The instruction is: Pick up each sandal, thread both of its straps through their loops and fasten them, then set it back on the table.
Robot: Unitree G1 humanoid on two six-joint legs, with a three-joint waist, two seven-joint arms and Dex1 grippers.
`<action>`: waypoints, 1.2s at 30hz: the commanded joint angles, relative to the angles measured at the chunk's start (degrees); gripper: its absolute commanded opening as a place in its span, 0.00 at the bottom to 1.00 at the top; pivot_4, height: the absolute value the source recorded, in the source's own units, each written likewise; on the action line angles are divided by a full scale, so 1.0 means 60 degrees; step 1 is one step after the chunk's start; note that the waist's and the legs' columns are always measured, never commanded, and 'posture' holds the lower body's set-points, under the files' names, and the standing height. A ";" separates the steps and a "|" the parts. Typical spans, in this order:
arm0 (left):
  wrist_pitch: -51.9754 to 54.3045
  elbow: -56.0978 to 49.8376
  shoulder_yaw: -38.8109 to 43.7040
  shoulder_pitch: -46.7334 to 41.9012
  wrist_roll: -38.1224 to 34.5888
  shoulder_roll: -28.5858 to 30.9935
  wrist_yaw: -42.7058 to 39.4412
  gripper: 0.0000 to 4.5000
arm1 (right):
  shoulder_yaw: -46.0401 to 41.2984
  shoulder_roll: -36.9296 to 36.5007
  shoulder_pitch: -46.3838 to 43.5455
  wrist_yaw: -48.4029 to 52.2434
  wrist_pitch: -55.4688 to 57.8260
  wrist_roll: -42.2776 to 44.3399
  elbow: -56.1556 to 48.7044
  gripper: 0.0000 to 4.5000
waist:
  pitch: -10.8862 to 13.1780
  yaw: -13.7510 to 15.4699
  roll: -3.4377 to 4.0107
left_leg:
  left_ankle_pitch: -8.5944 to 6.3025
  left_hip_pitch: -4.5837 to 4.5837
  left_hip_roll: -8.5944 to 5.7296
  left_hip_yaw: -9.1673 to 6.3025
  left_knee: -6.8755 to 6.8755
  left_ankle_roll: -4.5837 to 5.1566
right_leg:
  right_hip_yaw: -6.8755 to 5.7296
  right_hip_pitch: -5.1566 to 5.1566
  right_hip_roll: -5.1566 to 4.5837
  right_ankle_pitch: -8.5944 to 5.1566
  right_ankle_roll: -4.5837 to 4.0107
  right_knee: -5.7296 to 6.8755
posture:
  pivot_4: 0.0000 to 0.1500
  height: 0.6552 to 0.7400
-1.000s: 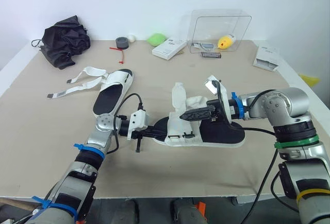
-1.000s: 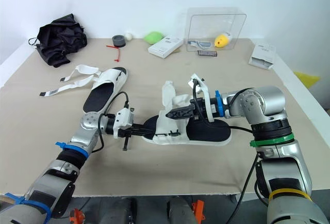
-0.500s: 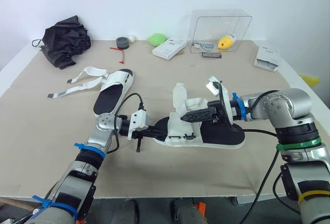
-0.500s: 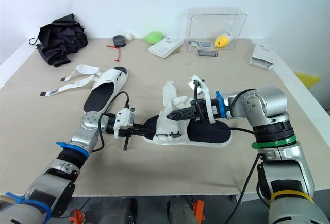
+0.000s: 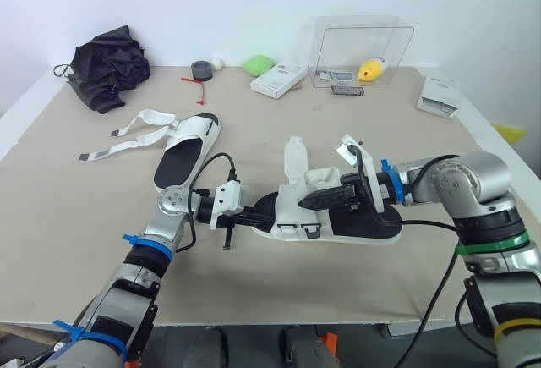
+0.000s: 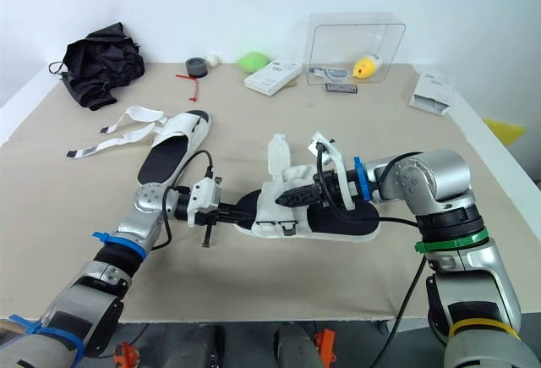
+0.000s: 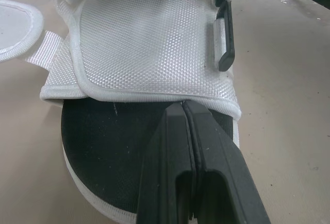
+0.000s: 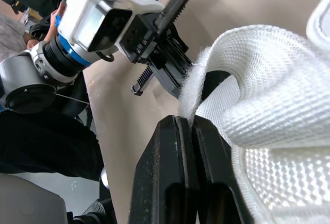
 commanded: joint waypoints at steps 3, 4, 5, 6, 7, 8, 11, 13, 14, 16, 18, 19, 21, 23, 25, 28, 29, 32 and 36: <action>0.0187 0.0596 -0.0312 0.0272 0.0557 0.0199 0.0052 0.00 | 0.0081 -0.0543 0.1462 0.0101 -0.1199 -0.0200 -0.2140 0.05 | -0.0001 -0.0008 0.0001 | -0.0001 -0.0002 -0.0007 -0.0005 0.0000 -0.0001 | -0.0004 0.0003 0.0000 -0.0007 0.0009 0.0000 | 1.00 1.00; 0.0186 0.0612 -0.0317 0.0259 0.0560 0.0189 0.0051 0.00 | 0.0243 -0.0631 0.1634 0.0063 -0.1469 -0.0428 -0.2261 0.05 | -0.0004 -0.0027 0.0000 | -0.0001 -0.0001 -0.0014 -0.0005 0.0000 -0.0001 | -0.0003 0.0003 0.0000 -0.0007 0.0009 0.0000 | 1.00 1.00; 0.0184 0.0625 -0.0324 0.0248 0.0562 0.0178 0.0052 0.00 | 0.0345 -0.0709 0.1744 0.0059 -0.1630 -0.0569 -0.2332 0.05 | -0.0007 -0.0028 -0.0001 | 0.0000 0.0006 -0.0017 -0.0002 0.0000 -0.0001 | -0.0002 0.0004 0.0001 -0.0005 0.0005 0.0000 | 1.00 1.00; 0.0180 0.0648 -0.0334 0.0230 0.0561 0.0163 0.0054 0.00 | 0.0452 -0.0801 0.1846 0.0045 -0.1825 -0.0743 -0.2391 0.17 | -0.0008 -0.0028 -0.0002 | 0.0000 0.0009 -0.0016 -0.0002 0.0000 -0.0001 | -0.0003 0.0006 0.0001 -0.0005 0.0004 0.0000 | 1.00 1.00; 0.0177 0.0664 -0.0342 0.0218 0.0561 0.0153 0.0056 0.00 | 0.0517 -0.0862 0.1907 0.0040 -0.1948 -0.0852 -0.2424 0.19 | -0.0010 -0.0027 -0.0004 | 0.0000 0.0009 -0.0017 -0.0003 0.0000 -0.0001 | -0.0004 0.0007 0.0001 -0.0005 0.0004 0.0000 | 1.00 1.00; 0.0175 0.0673 -0.0347 0.0212 0.0559 0.0148 0.0057 0.00 | 0.0542 -0.0892 0.1931 0.0042 -0.2004 -0.0896 -0.2434 0.24 | -0.0016 -0.0025 -0.0013 | 0.0000 0.0009 -0.0016 -0.0004 0.0000 -0.0001 | -0.0005 0.0007 0.0001 -0.0005 0.0004 0.0000 | 1.00 1.00; 0.0166 0.0704 -0.0369 0.0195 0.0559 0.0111 0.0053 0.00 | 0.0350 -0.0984 0.1539 0.0017 -0.2120 -0.1101 -0.1782 0.47 | -0.0022 -0.0025 -0.0016 | -0.0001 0.0009 -0.0015 -0.0003 -0.0001 -0.0001 | -0.0004 0.0007 0.0001 -0.0008 0.0000 0.0000 | 1.00 1.00; 0.0159 0.0725 -0.0375 0.0183 0.0558 0.0103 0.0045 0.00 | 0.0256 -0.1070 0.1274 0.0058 -0.2055 -0.1151 -0.1436 0.59 | -0.0022 -0.0023 -0.0017 | -0.0001 0.0009 -0.0017 -0.0001 -0.0001 -0.0001 | -0.0003 0.0007 -0.0001 -0.0008 0.0000 0.0000 | 1.00 1.00; 0.0155 0.0748 -0.0379 0.0165 0.0558 0.0090 0.0050 0.00 | -0.0094 -0.1172 0.1117 0.0319 -0.1998 -0.0865 -0.1276 0.70 | -0.0022 -0.0023 -0.0017 | -0.0001 0.0008 -0.0019 -0.0001 0.0000 -0.0001 | -0.0003 0.0007 -0.0005 -0.0008 -0.0001 0.0000 | 1.00 1.00; 0.0149 0.0783 -0.0391 0.0136 0.0558 0.0066 0.0068 0.00 | -0.0731 -0.1454 0.1032 0.0900 -0.2159 -0.0398 -0.1246 0.70 | -0.0019 -0.0020 -0.0019 | -0.0001 0.0007 -0.0020 -0.0002 0.0000 -0.0001 | -0.0004 0.0007 -0.0005 -0.0008 0.0000 -0.0001 | 1.00 1.00; 0.0142 0.0803 -0.0396 0.0124 0.0552 0.0051 0.0083 0.00 | -0.1298 -0.1797 0.1145 0.1479 -0.2363 0.0021 -0.1442 0.70 | -0.0016 -0.0010 -0.0014 | -0.0001 0.0001 -0.0024 -0.0002 -0.0002 -0.0001 | -0.0002 0.0002 -0.0006 -0.0010 0.0001 -0.0001 | 1.00 1.00; 0.0143 0.0811 -0.0399 0.0120 0.0550 0.0039 0.0096 0.00 | -0.1629 -0.2031 0.1329 0.1807 -0.2509 0.0234 -0.1671 0.70 | -0.0016 0.0000 -0.0014 | -0.0001 0.0001 -0.0025 -0.0003 -0.0002 -0.0001 | -0.0003 0.0002 -0.0006 -0.0011 0.0004 0.0000 | 1.00 1.00; 0.0140 0.0818 -0.0403 0.0126 0.0541 0.0028 0.0100 0.00 | -0.2011 -0.2403 0.1757 0.2130 -0.2500 0.0578 -0.2137 0.70 | -0.0017 0.0002 -0.0015 | -0.0001 -0.0002 -0.0027 -0.0012 -0.0005 -0.0001 | -0.0010 0.0005 -0.0005 -0.0018 0.0006 -0.0001 | 1.00 1.00; 0.0132 0.0833 -0.0404 0.0124 0.0543 0.0018 0.0097 0.00 | -0.2172 -0.2686 0.2210 0.2254 -0.2564 0.0697 -0.2587 0.70 | -0.0018 0.0002 -0.0014 | -0.0003 0.0002 -0.0025 -0.0015 -0.0006 -0.0002 | -0.0012 0.0008 -0.0004 -0.0020 0.0003 -0.0001 | 1.00 1.00; 0.0123 0.0856 -0.0400 0.0119 0.0544 0.0009 0.0098 0.00 | -0.2331 -0.2900 0.2679 0.2284 -0.2593 0.0816 -0.3041 0.70 | -0.0018 0.0002 -0.0014 | -0.0002 0.0008 -0.0024 -0.0017 -0.0005 -0.0002 | -0.0015 0.0012 -0.0003 -0.0017 -0.0001 -0.0001 | 1.00 1.00; 0.0107 0.0903 -0.0389 0.0097 0.0540 -0.0009 0.0112 0.00 | -0.2830 -0.3038 0.3478 0.2008 -0.2196 0.1515 -0.4036 0.70 | -0.0018 0.0004 -0.0013 | 0.0000 0.0009 -0.0025 -0.0011 0.0003 -0.0002 | -0.0011 0.0013 -0.0007 -0.0013 -0.0002 0.0000 | 1.00 1.00; 0.0108 0.0916 -0.0382 0.0089 0.0531 -0.0017 0.0122 0.00 | -0.2873 -0.3061 0.3905 0.1702 -0.1981 0.1652 -0.4528 0.70 | -0.0019 0.0004 -0.0014 | 0.0000 0.0008 -0.0026 -0.0010 0.0003 -0.0002 | -0.0009 0.0013 -0.0009 -0.0011 -0.0001 0.0000 | 1.00 1.00; 0.0099 0.0943 -0.0373 0.0094 0.0516 -0.0035 0.0133 0.00 | -0.2595 -0.2778 0.5008 0.0313 -0.1395 0.1633 -0.5531 0.70 | -0.0028 0.0005 -0.0036 | -0.0001 0.0010 -0.0023 -0.0016 0.0004 -0.0004 | -0.0016 0.0019 -0.0009 -0.0015 0.0001 -0.0001 | 1.00 1.00; 0.0076 0.0980 -0.0384 0.0100 0.0523 -0.0063 0.0117 0.00 | -0.2559 -0.1867 0.5318 -0.1336 -0.0786 0.1926 -0.5610 0.70 | -0.0039 0.0007 -0.0041 | 0.0000 0.0011 -0.0020 -0.0010 0.0006 -0.0005 | -0.0010 0.0017 -0.0013 -0.0014 -0.0001 -0.0001 | 1.00 1.00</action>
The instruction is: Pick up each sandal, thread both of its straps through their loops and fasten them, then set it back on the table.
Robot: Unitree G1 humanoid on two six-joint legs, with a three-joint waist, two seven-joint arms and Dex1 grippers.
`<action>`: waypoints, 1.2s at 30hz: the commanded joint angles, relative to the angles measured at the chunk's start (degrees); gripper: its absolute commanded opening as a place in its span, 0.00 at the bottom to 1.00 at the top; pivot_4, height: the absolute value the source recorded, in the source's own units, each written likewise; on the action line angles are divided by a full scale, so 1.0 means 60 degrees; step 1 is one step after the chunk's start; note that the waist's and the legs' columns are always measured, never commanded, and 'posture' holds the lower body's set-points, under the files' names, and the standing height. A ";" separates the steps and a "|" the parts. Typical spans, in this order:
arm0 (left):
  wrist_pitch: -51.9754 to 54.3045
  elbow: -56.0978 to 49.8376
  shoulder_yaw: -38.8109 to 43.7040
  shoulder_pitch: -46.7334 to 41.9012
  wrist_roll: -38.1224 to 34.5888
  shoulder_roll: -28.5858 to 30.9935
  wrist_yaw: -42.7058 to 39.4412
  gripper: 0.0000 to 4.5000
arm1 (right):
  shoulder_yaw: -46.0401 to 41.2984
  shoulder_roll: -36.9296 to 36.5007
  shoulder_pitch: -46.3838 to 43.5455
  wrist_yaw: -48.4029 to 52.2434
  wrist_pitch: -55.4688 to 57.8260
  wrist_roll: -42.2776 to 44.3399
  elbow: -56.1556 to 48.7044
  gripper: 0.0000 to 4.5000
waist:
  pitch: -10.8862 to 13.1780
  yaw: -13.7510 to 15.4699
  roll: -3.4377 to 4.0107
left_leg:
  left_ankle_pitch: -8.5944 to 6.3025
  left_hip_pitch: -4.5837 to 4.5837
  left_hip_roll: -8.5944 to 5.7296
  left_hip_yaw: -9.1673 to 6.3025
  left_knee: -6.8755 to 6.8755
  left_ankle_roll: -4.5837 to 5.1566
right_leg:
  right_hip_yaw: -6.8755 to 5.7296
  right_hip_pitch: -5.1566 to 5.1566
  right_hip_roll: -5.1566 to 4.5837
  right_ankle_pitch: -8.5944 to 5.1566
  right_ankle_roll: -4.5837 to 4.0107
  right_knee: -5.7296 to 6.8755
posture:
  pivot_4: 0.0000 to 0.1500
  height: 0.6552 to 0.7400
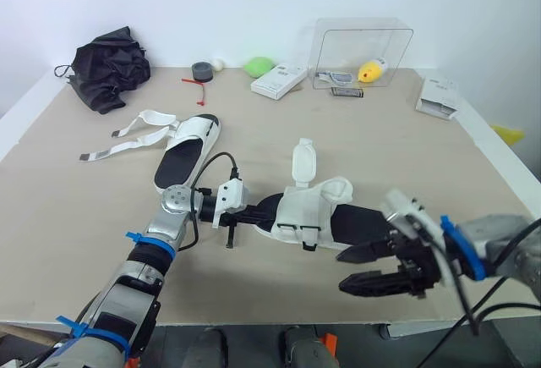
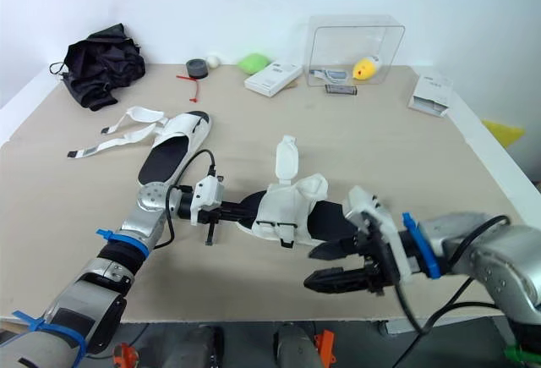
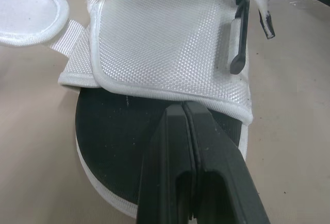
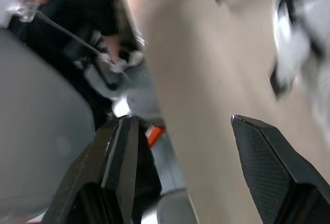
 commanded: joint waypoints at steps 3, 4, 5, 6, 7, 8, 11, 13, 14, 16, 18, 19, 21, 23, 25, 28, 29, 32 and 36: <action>0.0109 0.0596 -0.0362 0.0252 0.0532 0.0031 -0.0098 0.00 | -0.0061 0.1094 -0.0482 -0.1953 0.0498 0.0186 0.0199 0.70 | -0.0006 -0.0015 -0.0001 | 0.0007 0.0007 0.0000 0.0017 0.0002 0.0005 | 0.0014 0.0002 -0.0014 0.0007 0.0005 0.0000 | 1.00 1.00; 0.0098 0.0628 -0.0364 0.0226 0.0539 0.0024 -0.0106 0.00 | 0.0041 0.1198 -0.0584 -0.2154 0.0478 0.0040 0.0300 0.70 | -0.0006 -0.0014 -0.0001 | 0.0007 0.0006 0.0000 0.0023 0.0010 0.0005 | 0.0012 0.0001 -0.0011 0.0009 -0.0002 0.0000 | 1.00 1.00; 0.0098 0.0658 -0.0362 0.0191 0.0543 0.0014 -0.0109 0.00 | 0.0151 0.1264 -0.0679 -0.2305 0.0459 -0.0088 0.0409 0.70 | -0.0006 -0.0012 -0.0002 | 0.0008 0.0006 0.0003 0.0021 0.0009 0.0005 | 0.0015 0.0002 -0.0016 0.0002 -0.0013 0.0000 | 1.00 1.00; 0.0096 0.0676 -0.0361 0.0152 0.0545 0.0007 -0.0116 0.00 | 0.0282 0.1295 -0.0815 -0.2406 0.0437 -0.0222 0.0562 0.70 | -0.0006 -0.0010 -0.0001 | 0.0008 0.0004 0.0003 0.0023 0.0009 0.0006 | 0.0016 0.0001 -0.0017 -0.0005 -0.0026 0.0000 | 1.00 1.00; 0.0093 0.0704 -0.0356 0.0109 0.0547 0.0002 -0.0118 0.00 | 0.0317 0.1357 -0.1005 -0.2448 0.0424 -0.0246 0.0750 0.70 | -0.0006 -0.0010 -0.0001 | 0.0008 0.0003 0.0003 0.0024 0.0009 0.0006 | 0.0016 0.0001 -0.0017 -0.0005 -0.0024 0.0000 | 1.00 1.00; 0.0084 0.0715 -0.0357 0.0082 0.0551 0.0005 -0.0128 0.00 | 0.0287 0.1389 -0.1233 -0.2424 0.0455 -0.0169 0.0922 0.70 | -0.0006 -0.0011 -0.0001 | 0.0008 0.0003 0.0003 0.0023 0.0006 0.0006 | 0.0016 0.0001 -0.0017 -0.0006 -0.0018 0.0000 | 1.00 1.00; 0.0041 0.0762 -0.0347 0.0056 0.0554 0.0011 -0.0144 0.00 | 0.0411 0.1367 -0.1558 -0.2319 0.0449 -0.0109 0.1089 0.70 | -0.0006 -0.0009 0.0001 | 0.0008 0.0001 -0.0002 0.0019 0.0002 0.0006 | 0.0013 -0.0004 -0.0012 0.0008 0.0006 0.0000 | 1.00 1.00; 0.0024 0.0760 -0.0342 0.0078 0.0556 0.0011 -0.0139 0.00 | 0.0629 0.1478 -0.1620 -0.2395 0.0332 -0.0265 0.1155 0.70 | -0.0006 -0.0010 0.0002 | 0.0008 0.0000 0.0001 0.0011 -0.0001 0.0006 | 0.0005 -0.0003 -0.0007 0.0007 0.0004 0.0000 | 1.00 1.00; 0.0023 0.0744 -0.0339 0.0096 0.0554 0.0013 -0.0138 0.00 | 0.0686 0.1561 -0.1656 -0.2448 0.0322 -0.0278 0.1191 0.70 | -0.0006 -0.0010 0.0002 | 0.0008 0.0000 0.0001 0.0010 -0.0001 0.0006 | 0.0005 -0.0002 -0.0007 0.0007 0.0004 0.0000 | 1.00 1.00; 0.0023 0.0697 -0.0337 0.0142 0.0548 0.0026 -0.0138 0.00 | 0.0732 0.1743 -0.1713 -0.2547 0.0371 -0.0207 0.1242 0.70 | -0.0006 -0.0010 0.0002 | 0.0008 -0.0001 0.0000 0.0011 -0.0001 0.0006 | 0.0006 -0.0002 -0.0006 0.0008 0.0003 0.0000 | 1.00 1.00; 0.0022 0.0663 -0.0339 0.0184 0.0546 0.0039 -0.0133 0.00 | 0.0782 0.1894 -0.1743 -0.2606 0.0390 -0.0164 0.1228 0.70 | -0.0006 -0.0010 0.0002 | 0.0008 -0.0001 0.0001 0.0012 0.0001 0.0007 | 0.0009 -0.0002 -0.0007 0.0010 0.0004 0.0000 | 1.00 1.00; 0.0022 0.0647 -0.0340 0.0206 0.0545 0.0049 -0.0130 0.00 | 0.0820 0.2000 -0.1779 -0.2679 0.0438 -0.0152 0.1232 0.70 | -0.0006 -0.0011 0.0002 | 0.0008 -0.0001 0.0004 0.0013 0.0001 0.0007 | 0.0010 -0.0002 -0.0008 0.0010 0.0005 0.0000 | 1.00 1.00; 0.0036 0.0619 -0.0335 0.0240 0.0539 0.0068 -0.0127 0.00 | 0.0917 0.2171 -0.1823 -0.2789 0.0455 -0.0170 0.1210 0.70 | -0.0006 -0.0013 0.0001 | 0.0008 -0.0001 0.0008 0.0016 0.0001 0.0007 | 0.0011 -0.0002 -0.0009 0.0010 0.0006 0.0000 | 1.00 1.00; 0.0039 0.0598 -0.0336 0.0263 0.0543 0.0078 -0.0125 0.00 | 0.0987 0.2329 -0.1890 -0.2945 0.0469 -0.0247 0.1301 0.70 | -0.0006 -0.0013 0.0002 | 0.0008 -0.0001 0.0008 0.0015 0.0001 0.0007 | 0.0011 -0.0002 -0.0008 0.0010 0.0005 0.0000 | 1.00 1.00; 0.0049 0.0586 -0.0335 0.0270 0.0546 0.0072 -0.0112 0.00 | 0.0964 0.2423 -0.1952 -0.3034 0.0473 -0.0243 0.1400 0.70 | -0.0006 -0.0014 0.0002 | 0.0008 0.0000 0.0013 0.0014 0.0001 0.0007 | 0.0009 -0.0003 -0.0005 0.0011 0.0003 0.0000 | 1.00 1.00; 0.0045 0.0569 -0.0347 0.0286 0.0554 0.0063 -0.0102 0.00 | 0.0949 0.2454 -0.1953 -0.3075 0.0425 -0.0254 0.1464 0.70 | -0.0006 -0.0013 0.0002 | 0.0009 0.0000 0.0013 0.0015 0.0001 0.0007 | 0.0010 -0.0003 -0.0005 0.0012 0.0003 0.0000 | 1.00 1.00; 0.0047 0.0557 -0.0351 0.0293 0.0553 0.0060 -0.0098 0.00 | 0.0921 0.2488 -0.1938 -0.3088 0.0414 -0.0224 0.1481 0.64 | -0.0006 -0.0014 0.0002 | 0.0009 0.0000 0.0013 0.0016 0.0001 0.0007 | 0.0011 -0.0003 -0.0006 0.0012 0.0003 0.0000 | 1.00 1.00; 0.0050 0.0548 -0.0350 0.0298 0.0546 0.0049 -0.0085 0.00 | 0.0835 0.2578 -0.1895 -0.3091 0.0377 -0.0092 0.1489 0.53 | -0.0006 -0.0013 0.0002 | 0.0009 0.0000 0.0013 0.0016 0.0001 0.0007 | 0.0011 -0.0003 -0.0007 0.0012 0.0004 0.0000 | 1.00 1.00; 0.0083 0.0504 -0.0355 0.0309 0.0545 0.0043 -0.0075 0.00 | 0.0777 0.2519 -0.1791 -0.2963 0.0316 0.0010 0.1360 0.16 | -0.0006 -0.0014 0.0002 | 0.0008 -0.0001 0.0013 0.0013 -0.0001 0.0007 | 0.0008 -0.0003 -0.0006 0.0009 0.0004 0.0000 | 1.00 1.00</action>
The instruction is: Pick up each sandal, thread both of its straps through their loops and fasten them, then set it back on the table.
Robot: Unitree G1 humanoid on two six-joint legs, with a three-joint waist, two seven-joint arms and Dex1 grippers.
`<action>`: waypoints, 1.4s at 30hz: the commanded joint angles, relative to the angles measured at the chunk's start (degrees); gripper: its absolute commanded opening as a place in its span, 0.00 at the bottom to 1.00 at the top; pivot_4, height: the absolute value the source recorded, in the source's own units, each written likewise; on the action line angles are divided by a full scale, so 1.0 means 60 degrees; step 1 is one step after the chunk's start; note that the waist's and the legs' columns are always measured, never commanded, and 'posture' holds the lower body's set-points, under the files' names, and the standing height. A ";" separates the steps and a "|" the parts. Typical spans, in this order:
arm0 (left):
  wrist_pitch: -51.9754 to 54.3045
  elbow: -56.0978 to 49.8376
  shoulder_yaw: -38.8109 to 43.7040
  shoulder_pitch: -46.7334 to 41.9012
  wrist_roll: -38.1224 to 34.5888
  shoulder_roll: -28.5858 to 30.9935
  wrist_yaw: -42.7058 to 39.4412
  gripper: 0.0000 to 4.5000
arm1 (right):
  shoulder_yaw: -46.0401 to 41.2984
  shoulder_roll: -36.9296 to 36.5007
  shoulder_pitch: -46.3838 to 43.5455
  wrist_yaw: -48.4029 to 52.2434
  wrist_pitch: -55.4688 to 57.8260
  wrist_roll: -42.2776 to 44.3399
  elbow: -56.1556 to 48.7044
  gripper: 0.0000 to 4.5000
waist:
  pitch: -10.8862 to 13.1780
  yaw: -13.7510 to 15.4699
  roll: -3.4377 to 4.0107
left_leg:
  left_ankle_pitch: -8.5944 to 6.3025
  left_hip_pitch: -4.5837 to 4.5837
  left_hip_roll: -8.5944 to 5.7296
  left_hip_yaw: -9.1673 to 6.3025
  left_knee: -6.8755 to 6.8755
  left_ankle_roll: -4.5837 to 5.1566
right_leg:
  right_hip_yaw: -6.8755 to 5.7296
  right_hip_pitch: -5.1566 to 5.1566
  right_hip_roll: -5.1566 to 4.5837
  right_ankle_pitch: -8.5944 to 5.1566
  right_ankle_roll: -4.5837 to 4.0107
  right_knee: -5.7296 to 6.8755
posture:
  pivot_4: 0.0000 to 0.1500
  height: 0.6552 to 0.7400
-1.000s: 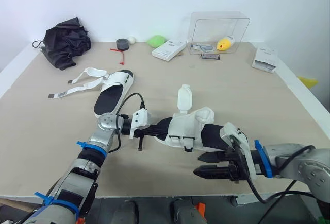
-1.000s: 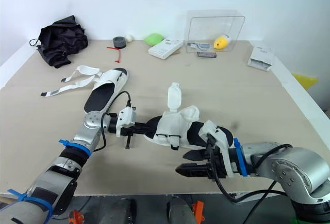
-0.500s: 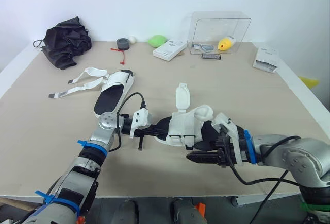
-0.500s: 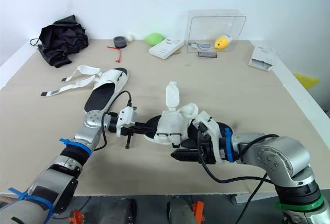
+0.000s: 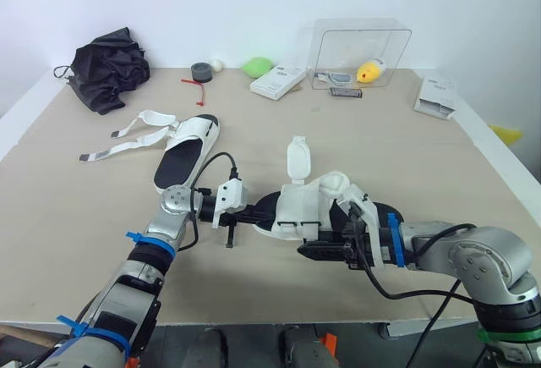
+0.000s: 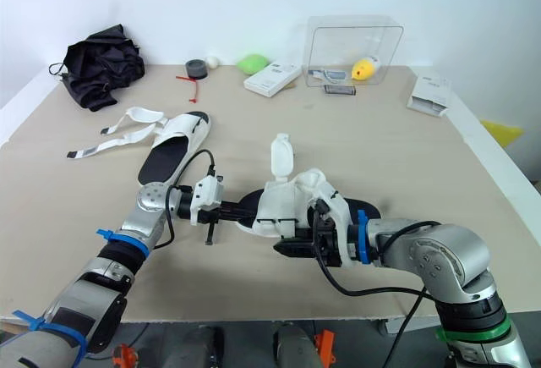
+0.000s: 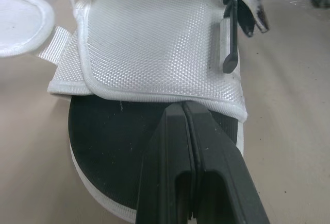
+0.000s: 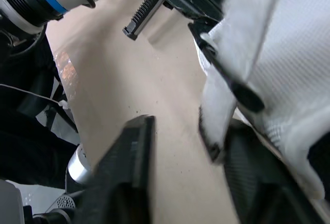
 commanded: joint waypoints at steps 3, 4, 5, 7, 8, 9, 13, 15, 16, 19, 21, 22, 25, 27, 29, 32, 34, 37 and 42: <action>0.0216 0.0397 -0.0370 0.0343 0.0537 0.0064 -0.0023 0.00 | -0.0376 -0.0065 0.0050 0.0248 -0.0246 0.0311 -0.0268 0.00 | 0.0000 0.0000 0.0000 | 0.0000 0.0000 -0.0001 0.0000 0.0000 0.0000 | 0.0001 0.0000 0.0000 0.0001 0.0000 0.0000 | 1.00 1.00; 0.0210 0.0411 -0.0366 0.0339 0.0539 0.0067 -0.0016 0.00 | -0.0472 -0.0113 0.0090 0.0417 -0.0200 0.0565 -0.0391 0.00 | 0.0000 0.0001 0.0000 | 0.0000 0.0000 0.0000 0.0000 0.0001 0.0000 | 0.0001 0.0001 -0.0001 0.0001 0.0000 0.0000 | 1.00 1.00; 0.0204 0.0425 -0.0362 0.0333 0.0541 0.0071 -0.0009 0.00 | -0.0569 -0.0170 0.0125 0.0603 -0.0159 0.0835 -0.0527 0.00 | 0.0000 0.0001 -0.0001 | 0.0000 0.0000 0.0000 0.0001 0.0001 0.0000 | 0.0002 0.0000 -0.0001 0.0001 0.0000 0.0000 | 1.00 1.00; 0.0199 0.0445 -0.0355 0.0320 0.0543 0.0078 0.0000 0.00 | -0.0819 -0.0406 0.0246 0.1103 -0.0195 0.1412 -0.0970 0.00 | 0.0001 0.0002 0.0000 | 0.0000 -0.0002 -0.0001 0.0000 -0.0001 0.0000 | 0.0001 0.0000 0.0000 -0.0002 0.0002 0.0000 | 1.00 1.00; 0.0205 0.0449 -0.0352 0.0306 0.0543 0.0083 0.0000 0.00 | -0.0985 -0.0521 0.0255 0.1348 -0.0234 0.1777 -0.1201 0.00 | 0.0001 0.0009 0.0001 | -0.0001 -0.0005 -0.0002 -0.0003 -0.0002 0.0001 | 0.0000 -0.0002 0.0000 -0.0004 0.0005 0.0000 | 1.00 1.00; 0.0211 0.0451 -0.0351 0.0295 0.0542 0.0087 -0.0001 0.00 | -0.1128 -0.0603 0.0222 0.1486 -0.0247 0.2100 -0.1343 0.00 | 0.0003 0.0011 0.0002 | -0.0001 -0.0010 -0.0003 -0.0005 -0.0004 0.0001 | -0.0001 -0.0005 -0.0001 -0.0007 0.0008 0.0000 | 1.00 1.00; 0.0217 0.0473 -0.0357 0.0267 0.0545 0.0092 -0.0001 0.00 | -0.1433 -0.0761 -0.0255 0.1421 -0.0310 0.3180 -0.1390 0.00 | 0.0003 0.0004 -0.0001 | -0.0003 -0.0008 -0.0006 -0.0014 -0.0007 0.0002 | -0.0004 0.0000 0.0000 -0.0008 0.0009 -0.0001 | 1.00 1.00; 0.0211 0.0506 -0.0365 0.0242 0.0551 0.0078 0.0005 0.00 | -0.1433 -0.0768 -0.0511 0.1292 -0.0355 0.3511 -0.1350 0.00 | 0.0003 0.0003 -0.0001 | -0.0001 -0.0006 -0.0004 -0.0013 -0.0004 0.0005 | -0.0006 0.0001 -0.0001 -0.0003 0.0003 -0.0001 | 1.00 1.00; 0.0208 0.0520 -0.0370 0.0230 0.0555 0.0068 0.0009 0.00 | -0.1442 -0.0759 -0.0644 0.1217 -0.0365 0.3731 -0.1317 0.00 | 0.0003 0.0002 -0.0001 | -0.0001 -0.0005 -0.0001 -0.0011 -0.0003 0.0005 | -0.0006 0.0001 -0.0001 -0.0002 0.0000 -0.0001 | 1.00 1.00; 0.0191 0.0583 -0.0371 0.0185 0.0564 0.0039 0.0024 0.00 | -0.1437 -0.0751 -0.1010 0.0967 -0.0430 0.4407 -0.1218 0.00 | 0.0003 0.0002 -0.0001 | 0.0000 -0.0005 0.0000 -0.0008 -0.0003 0.0006 | -0.0005 -0.0001 -0.0001 -0.0003 -0.0002 -0.0001 | 1.00 1.00; 0.0178 0.0613 -0.0369 0.0164 0.0568 0.0033 0.0026 0.00 | -0.1431 -0.0712 -0.1266 0.0706 -0.0510 0.4782 -0.1085 0.00 | 0.0003 0.0006 -0.0001 | -0.0001 -0.0009 0.0000 -0.0009 -0.0007 0.0005 | -0.0006 -0.0002 -0.0002 -0.0008 -0.0002 -0.0002 | 1.00 1.00; 0.0171 0.0627 -0.0367 0.0157 0.0570 0.0033 0.0022 0.00 | -0.1422 -0.0689 -0.1397 0.0541 -0.0553 0.4945 -0.0998 0.00 | 0.0003 0.0007 -0.0001 | -0.0001 -0.0012 0.0000 -0.0012 -0.0007 0.0005 | -0.0008 -0.0003 -0.0003 -0.0011 -0.0001 -0.0002 | 1.00 1.00; 0.0166 0.0654 -0.0360 0.0145 0.0575 0.0033 0.0013 0.00 | -0.1494 -0.0490 -0.1852 -0.0038 -0.0752 0.5385 -0.0477 0.00 | 0.0004 0.0004 -0.0002 | -0.0001 -0.0014 -0.0001 -0.0009 -0.0010 0.0005 | -0.0005 -0.0007 -0.0004 -0.0011 0.0000 -0.0002 | 1.00 1.00; 0.0160 0.0671 -0.0364 0.0140 0.0582 0.0025 0.0005 0.00 | -0.1490 -0.0109 -0.2424 -0.0929 -0.0919 0.5510 0.0585 0.00 | 0.0004 0.0001 -0.0002 | -0.0001 -0.0014 0.0002 -0.0007 -0.0009 0.0005 | -0.0005 -0.0008 -0.0004 -0.0007 -0.0004 -0.0002 | 1.00 1.00; 0.0149 0.0692 -0.0361 0.0130 0.0589 0.0013 -0.0001 0.00 | -0.1350 0.0252 -0.2835 -0.1675 -0.0885 0.5274 0.1528 0.00 | 0.0005 -0.0001 -0.0003 | 0.0002 -0.0009 0.0004 0.0002 -0.0005 0.0010 | -0.0003 -0.0007 -0.0005 0.0002 -0.0009 -0.0002 | 1.00 1.00; 0.0137 0.0716 -0.0362 0.0111 0.0593 0.0005 -0.0007 0.00 | -0.0955 0.0671 -0.3112 -0.2402 -0.0796 0.4271 0.2334 0.00 | 0.0005 0.0006 -0.0003 | 0.0008 -0.0013 0.0005 0.0005 -0.0005 0.0020 | -0.0003 -0.0009 -0.0007 0.0006 -0.0012 -0.0002 | 1.00 1.00; 0.0132 0.0720 -0.0365 0.0106 0.0591 0.0007 -0.0013 0.00 | -0.0839 0.0974 -0.3205 -0.2648 -0.0870 0.3803 0.2779 0.00 | 0.0004 0.0005 -0.0002 | 0.0008 -0.0015 0.0012 0.0008 -0.0008 0.0021 | -0.0004 -0.0011 -0.0006 0.0006 -0.0010 -0.0002 | 1.00 1.00; 0.0135 0.0716 -0.0369 0.0100 0.0591 0.0010 -0.0015 0.00 | -0.0549 0.1127 -0.3293 -0.2837 -0.0726 0.3008 0.3232 0.00 | 0.0004 0.0005 0.0001 | 0.0009 -0.0015 0.0012 0.0007 -0.0009 0.0021 | -0.0004 -0.0010 -0.0004 0.0006 -0.0008 -0.0002 | 1.00 1.00; 0.0151 0.0670 -0.0383 0.0130 0.0590 0.0024 -0.0014 0.00 | -0.0856 0.1430 -0.3408 -0.3020 -0.0712 0.2383 0.4154 0.00 | 0.0003 0.0001 0.0001 | 0.0011 -0.0014 0.0013 0.0009 -0.0008 0.0024 | -0.0004 -0.0009 -0.0003 0.0011 -0.0009 -0.0001 | 1.00 1.00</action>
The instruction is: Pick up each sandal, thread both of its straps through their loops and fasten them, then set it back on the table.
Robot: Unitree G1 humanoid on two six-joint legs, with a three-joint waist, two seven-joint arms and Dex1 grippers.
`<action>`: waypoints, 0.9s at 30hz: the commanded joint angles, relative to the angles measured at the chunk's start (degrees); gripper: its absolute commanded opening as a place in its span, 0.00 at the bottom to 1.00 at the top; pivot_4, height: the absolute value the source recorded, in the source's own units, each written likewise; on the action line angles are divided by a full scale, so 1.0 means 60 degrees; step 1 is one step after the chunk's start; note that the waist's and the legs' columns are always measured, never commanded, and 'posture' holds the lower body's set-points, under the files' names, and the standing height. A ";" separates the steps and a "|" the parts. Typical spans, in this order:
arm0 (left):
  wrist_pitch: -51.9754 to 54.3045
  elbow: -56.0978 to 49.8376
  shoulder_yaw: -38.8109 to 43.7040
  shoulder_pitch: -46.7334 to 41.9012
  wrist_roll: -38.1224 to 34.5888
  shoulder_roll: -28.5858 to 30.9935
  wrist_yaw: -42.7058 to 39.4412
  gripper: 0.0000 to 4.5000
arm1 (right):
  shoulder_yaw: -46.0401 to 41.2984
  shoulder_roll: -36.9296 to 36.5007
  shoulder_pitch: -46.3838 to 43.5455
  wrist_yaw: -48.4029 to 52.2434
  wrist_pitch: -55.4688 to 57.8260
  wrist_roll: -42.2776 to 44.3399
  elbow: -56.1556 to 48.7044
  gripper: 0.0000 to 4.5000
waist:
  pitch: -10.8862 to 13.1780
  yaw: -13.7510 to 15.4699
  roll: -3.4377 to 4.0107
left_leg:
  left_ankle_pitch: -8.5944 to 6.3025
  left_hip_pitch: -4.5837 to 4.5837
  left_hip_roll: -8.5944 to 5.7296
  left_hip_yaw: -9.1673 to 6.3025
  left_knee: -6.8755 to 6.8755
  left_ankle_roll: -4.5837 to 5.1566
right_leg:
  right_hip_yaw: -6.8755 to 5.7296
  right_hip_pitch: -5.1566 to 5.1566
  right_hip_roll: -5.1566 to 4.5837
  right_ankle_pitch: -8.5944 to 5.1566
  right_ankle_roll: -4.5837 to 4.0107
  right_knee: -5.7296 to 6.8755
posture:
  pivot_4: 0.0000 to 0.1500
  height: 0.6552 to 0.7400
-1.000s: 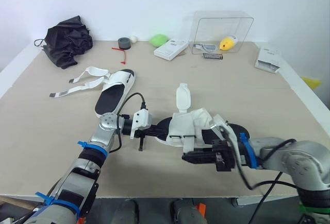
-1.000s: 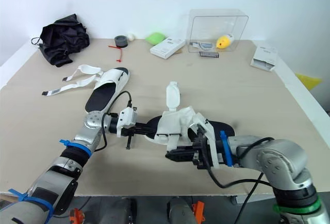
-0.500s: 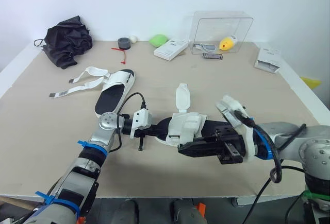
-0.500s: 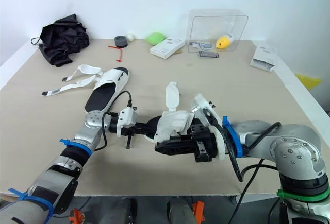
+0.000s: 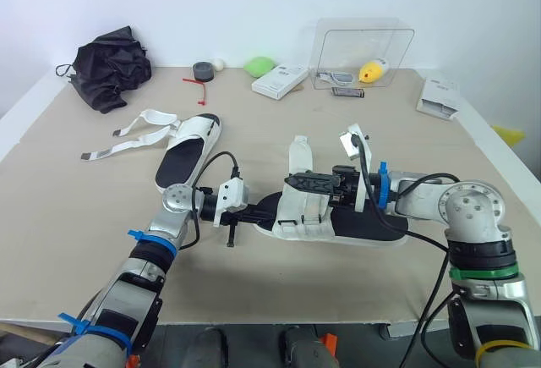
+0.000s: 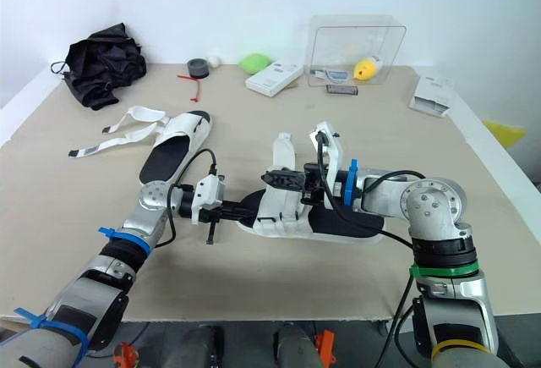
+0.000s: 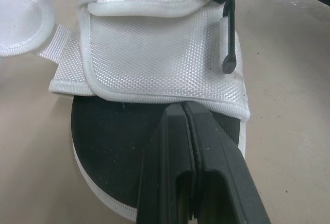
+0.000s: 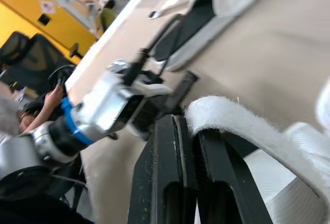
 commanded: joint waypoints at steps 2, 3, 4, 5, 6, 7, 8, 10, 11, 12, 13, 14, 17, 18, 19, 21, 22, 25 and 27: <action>0.0184 0.0449 -0.0357 0.0288 0.0575 0.0086 -0.0024 0.00 | -0.0648 0.0062 -0.0337 -0.0117 -0.0185 -0.0332 0.0331 0.00 | -0.0001 0.0000 0.0001 | 0.0001 0.0000 0.0000 0.0002 0.0001 0.0002 | 0.0001 -0.0001 0.0000 0.0001 0.0000 0.0000 | 1.00 1.00; 0.0185 0.0450 -0.0358 0.0287 0.0576 0.0086 -0.0021 0.00 | -0.0685 0.0067 -0.0351 -0.0178 -0.0200 -0.0464 0.0424 0.00 | -0.0001 0.0000 0.0001 | 0.0001 0.0001 0.0002 0.0002 0.0001 0.0002 | 0.0000 0.0001 0.0001 0.0001 0.0000 0.0000 | 1.00 1.00; 0.0181 0.0450 -0.0358 0.0287 0.0578 0.0086 -0.0018 0.00 | -0.0708 0.0111 -0.0380 -0.0358 -0.0231 -0.0704 0.0666 0.00 | 0.0000 0.0000 0.0001 | 0.0001 0.0001 0.0001 0.0003 0.0001 0.0003 | 0.0001 0.0000 0.0000 0.0002 0.0001 0.0000 | 1.00 1.00; 0.0178 0.0450 -0.0359 0.0288 0.0580 0.0086 -0.0015 0.00 | -0.0731 0.0155 -0.0403 -0.0480 -0.0239 -0.0893 0.0836 0.00 | -0.0001 -0.0005 0.0001 | 0.0001 0.0001 0.0001 0.0003 0.0001 0.0003 | 0.0001 0.0001 0.0000 0.0003 0.0002 0.0000 | 1.00 1.00; 0.0172 0.0452 -0.0362 0.0286 0.0580 0.0079 -0.0015 0.00 | -0.0807 0.0240 -0.0447 -0.0694 -0.0209 -0.1076 0.1200 0.14 | -0.0001 -0.0005 0.0001 | 0.0002 0.0003 0.0002 0.0006 0.0001 0.0003 | 0.0002 0.0002 0.0001 0.0004 0.0002 0.0000 | 1.00 1.00; 0.0164 0.0457 -0.0363 0.0282 0.0580 0.0074 -0.0015 0.00 | -0.0816 0.0284 -0.0476 -0.0805 -0.0154 -0.1250 0.1424 0.22 | -0.0001 -0.0003 0.0001 | 0.0004 0.0004 0.0001 0.0007 0.0001 0.0006 | 0.0002 0.0002 0.0000 0.0005 0.0000 0.0000 | 1.00 1.00; 0.0159 0.0461 -0.0365 0.0280 0.0582 0.0068 -0.0010 0.00 | -0.0946 0.0385 -0.0476 -0.0921 -0.0126 -0.1268 0.1537 0.27 | -0.0001 -0.0001 0.0001 | 0.0004 0.0004 0.0001 0.0006 0.0001 0.0007 | 0.0002 0.0002 0.0001 0.0006 0.0000 0.0000 | 1.00 1.00; 0.0153 0.0463 -0.0368 0.0276 0.0583 0.0066 -0.0007 0.00 | -0.1067 0.0488 -0.0466 -0.1017 -0.0015 -0.1322 0.1493 0.44 | -0.0004 -0.0003 0.0007 | 0.0007 0.0002 0.0001 0.0006 0.0001 0.0011 | 0.0000 0.0002 0.0000 0.0007 0.0000 0.0000 | 1.00 1.00; 0.0153 0.0459 -0.0368 0.0277 0.0583 0.0066 -0.0005 0.00 | -0.1127 0.0537 -0.0463 -0.1052 0.0097 -0.1342 0.1431 0.52 | -0.0004 -0.0003 0.0007 | 0.0006 0.0001 0.0001 0.0010 -0.0001 0.0011 | 0.0004 0.0000 0.0000 0.0006 0.0003 0.0000 | 1.00 1.00; 0.0151 0.0461 -0.0364 0.0275 0.0582 0.0071 -0.0007 0.00 | -0.1142 0.0563 -0.0471 -0.1157 0.0262 -0.1411 0.1402 0.55 | -0.0004 -0.0003 0.0007 | 0.0006 0.0001 0.0001 0.0010 -0.0003 0.0011 | 0.0004 0.0000 0.0000 0.0005 0.0003 0.0000 | 1.00 1.00; 0.0146 0.0467 -0.0362 0.0276 0.0585 0.0076 -0.0007 0.00 | -0.1160 0.0584 -0.0475 -0.1284 0.0390 -0.1505 0.1423 0.64 | -0.0004 -0.0001 0.0007 | 0.0006 0.0001 0.0001 0.0007 -0.0005 0.0011 | 0.0002 0.0000 0.0002 0.0003 0.0004 0.0000 | 1.00 1.00; 0.0140 0.0475 -0.0360 0.0276 0.0587 0.0083 -0.0011 0.00 | -0.1222 0.0618 -0.0472 -0.1337 0.0478 -0.1558 0.1451 0.73 | -0.0004 -0.0001 0.0007 | 0.0006 0.0001 0.0001 0.0003 -0.0006 0.0011 | 0.0000 0.0001 0.0005 0.0003 0.0004 0.0000 | 1.00 1.00; 0.0134 0.0485 -0.0364 0.0280 0.0593 0.0088 -0.0014 0.00 | -0.1298 0.0557 -0.0446 -0.1186 0.0571 -0.1783 0.1372 0.99 | -0.0005 -0.0002 0.0008 | 0.0006 0.0001 0.0001 0.0004 -0.0006 0.0011 | 0.0001 0.0000 0.0005 0.0004 0.0003 0.0000 | 1.00 1.00; 0.0134 0.0483 -0.0368 0.0280 0.0592 0.0088 -0.0021 0.00 | -0.1292 0.0494 -0.0484 -0.1058 0.0522 -0.1865 0.1325 0.99 | -0.0005 -0.0002 0.0008 | 0.0006 0.0001 0.0001 0.0004 -0.0006 0.0011 | 0.0002 0.0001 0.0005 0.0004 0.0003 0.0000 | 1.00 1.00; 0.0133 0.0481 -0.0371 0.0280 0.0590 0.0088 -0.0030 0.00 | -0.1279 0.0444 -0.0536 -0.0986 0.0472 -0.1963 0.1306 0.99 | -0.0005 -0.0002 0.0008 | 0.0006 0.0001 0.0001 0.0005 -0.0006 0.0011 | 0.0003 0.0001 0.0005 0.0004 0.0003 0.0000 | 1.00 1.00; 0.0130 0.0478 -0.0379 0.0280 0.0588 0.0088 -0.0046 0.00 | -0.1267 0.0360 -0.0693 -0.0826 0.0364 -0.2167 0.1352 0.99 | -0.0005 -0.0003 0.0008 | 0.0006 0.0002 0.0001 0.0006 -0.0005 0.0011 | 0.0003 0.0001 0.0004 0.0004 0.0003 0.0000 | 1.00 1.00; 0.0122 0.0500 -0.0383 0.0267 0.0593 0.0077 -0.0047 0.00 | -0.1316 0.0298 -0.0865 -0.0683 0.0218 -0.2289 0.1481 0.99 | -0.0005 -0.0003 0.0009 | 0.0006 0.0002 0.0001 0.0006 -0.0006 0.0011 | 0.0004 0.0001 0.0005 0.0004 0.0003 0.0000 | 1.00 1.00; 0.0093 0.0582 -0.0400 0.0211 0.0609 0.0032 -0.0060 0.00 | -0.1566 -0.0060 -0.1875 -0.0024 -0.0233 -0.2661 0.2433 0.99 | 0.0002 -0.0005 0.0020 | 0.0008 0.0001 -0.0004 0.0011 -0.0005 0.0013 | 0.0006 -0.0002 0.0002 0.0006 0.0005 0.0000 | 1.00 1.00; 0.0073 0.0631 -0.0406 0.0183 0.0615 0.0016 -0.0073 0.00 | -0.1461 -0.0306 -0.2517 0.0525 -0.0399 -0.2938 0.3007 0.99 | 0.0005 -0.0005 0.0025 | 0.0008 0.0002 -0.0005 0.0024 -0.0002 0.0013 | 0.0013 -0.0007 0.0000 0.0008 0.0005 0.0000 | 1.00 1.00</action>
